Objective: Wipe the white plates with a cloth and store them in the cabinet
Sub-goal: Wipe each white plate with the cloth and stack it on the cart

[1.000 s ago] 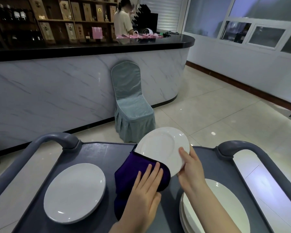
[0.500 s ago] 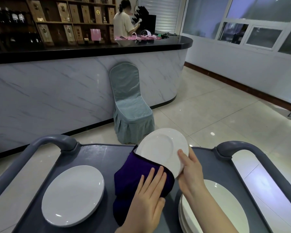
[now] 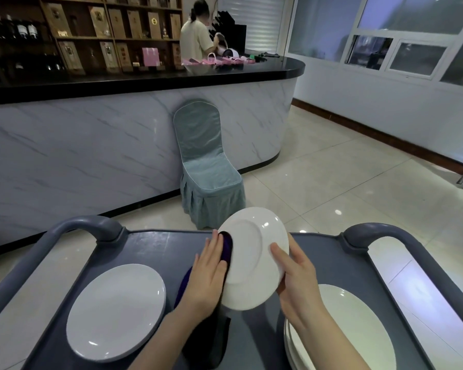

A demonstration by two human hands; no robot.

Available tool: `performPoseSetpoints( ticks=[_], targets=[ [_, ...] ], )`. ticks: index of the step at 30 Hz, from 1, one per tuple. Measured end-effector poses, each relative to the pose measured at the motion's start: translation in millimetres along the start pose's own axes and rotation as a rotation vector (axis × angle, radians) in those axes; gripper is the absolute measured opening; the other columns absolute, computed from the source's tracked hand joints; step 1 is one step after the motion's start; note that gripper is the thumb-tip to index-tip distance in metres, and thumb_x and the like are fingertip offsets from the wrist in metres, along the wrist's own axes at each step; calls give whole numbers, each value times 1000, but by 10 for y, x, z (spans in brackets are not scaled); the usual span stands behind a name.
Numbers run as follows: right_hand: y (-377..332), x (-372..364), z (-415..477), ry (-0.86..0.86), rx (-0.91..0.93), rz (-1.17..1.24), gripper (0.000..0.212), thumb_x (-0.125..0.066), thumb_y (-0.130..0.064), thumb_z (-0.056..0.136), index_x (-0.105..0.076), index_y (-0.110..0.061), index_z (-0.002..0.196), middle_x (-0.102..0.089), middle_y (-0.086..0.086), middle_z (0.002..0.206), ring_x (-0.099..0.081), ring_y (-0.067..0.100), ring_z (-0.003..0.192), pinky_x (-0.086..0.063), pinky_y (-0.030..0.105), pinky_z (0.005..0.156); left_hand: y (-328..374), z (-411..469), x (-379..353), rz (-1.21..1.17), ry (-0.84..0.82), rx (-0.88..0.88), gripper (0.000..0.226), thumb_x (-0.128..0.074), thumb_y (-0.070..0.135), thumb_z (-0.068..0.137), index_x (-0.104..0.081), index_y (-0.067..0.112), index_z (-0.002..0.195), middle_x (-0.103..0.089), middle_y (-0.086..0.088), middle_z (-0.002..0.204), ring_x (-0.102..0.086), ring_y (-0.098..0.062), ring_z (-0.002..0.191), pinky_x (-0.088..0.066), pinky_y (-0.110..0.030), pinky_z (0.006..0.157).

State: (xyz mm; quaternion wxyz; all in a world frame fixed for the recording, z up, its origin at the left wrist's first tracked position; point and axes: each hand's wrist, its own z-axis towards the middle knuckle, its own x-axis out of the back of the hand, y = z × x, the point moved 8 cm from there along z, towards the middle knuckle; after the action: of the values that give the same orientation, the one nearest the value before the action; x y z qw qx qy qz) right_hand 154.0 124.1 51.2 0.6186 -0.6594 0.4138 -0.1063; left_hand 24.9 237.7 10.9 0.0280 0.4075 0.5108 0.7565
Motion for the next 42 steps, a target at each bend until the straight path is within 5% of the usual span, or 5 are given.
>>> performPoseSetpoints(
  ticks=[7, 27, 34, 38, 42],
  targets=[
    [172, -42, -91, -31, -41, 11, 34, -57, -10, 97, -66, -25, 125, -74, 3, 116, -70, 23, 108, -57, 34, 81, 449, -155, -302, 66, -126, -209, 55, -14, 38, 97, 5, 43, 148, 9, 31, 158, 13, 9, 144, 14, -20, 116],
    [88, -17, -87, -42, 11, -22, 33, -62, -10, 94, -72, -31, 117, -74, 0, 114, -72, 17, 101, -57, 27, 69, 238, -37, -289, 6, -112, -46, 52, -17, 30, 104, 12, 46, 144, 14, 27, 157, 18, 12, 141, 11, -26, 120],
    [-170, -15, -84, -111, 263, -337, 43, -62, -9, 95, -67, -46, 118, -68, -21, 122, -64, 1, 113, -52, 22, 91, -345, -174, -174, 16, -106, 114, 46, -44, 22, 103, -36, 25, 149, -29, 10, 157, -19, -11, 148, -18, -29, 120],
    [-139, -192, -184, -245, 442, -709, 51, -58, -14, 99, -55, -55, 129, -64, -31, 121, -59, -8, 114, -43, 4, 88, -281, -138, 144, -535, 77, 375, 17, -51, 27, 101, -65, 33, 108, -68, 4, 118, -64, -14, 112, -51, -24, 89],
    [56, -471, -358, -453, 622, -1116, 58, -54, -20, 101, -39, -63, 138, -70, -20, 116, -67, 0, 101, -48, 12, 88, -241, -168, 270, -1066, 149, 508, 31, -52, 49, 95, -60, 30, 118, -72, -7, 107, -73, -22, 95, -60, -40, 70]
  ],
)
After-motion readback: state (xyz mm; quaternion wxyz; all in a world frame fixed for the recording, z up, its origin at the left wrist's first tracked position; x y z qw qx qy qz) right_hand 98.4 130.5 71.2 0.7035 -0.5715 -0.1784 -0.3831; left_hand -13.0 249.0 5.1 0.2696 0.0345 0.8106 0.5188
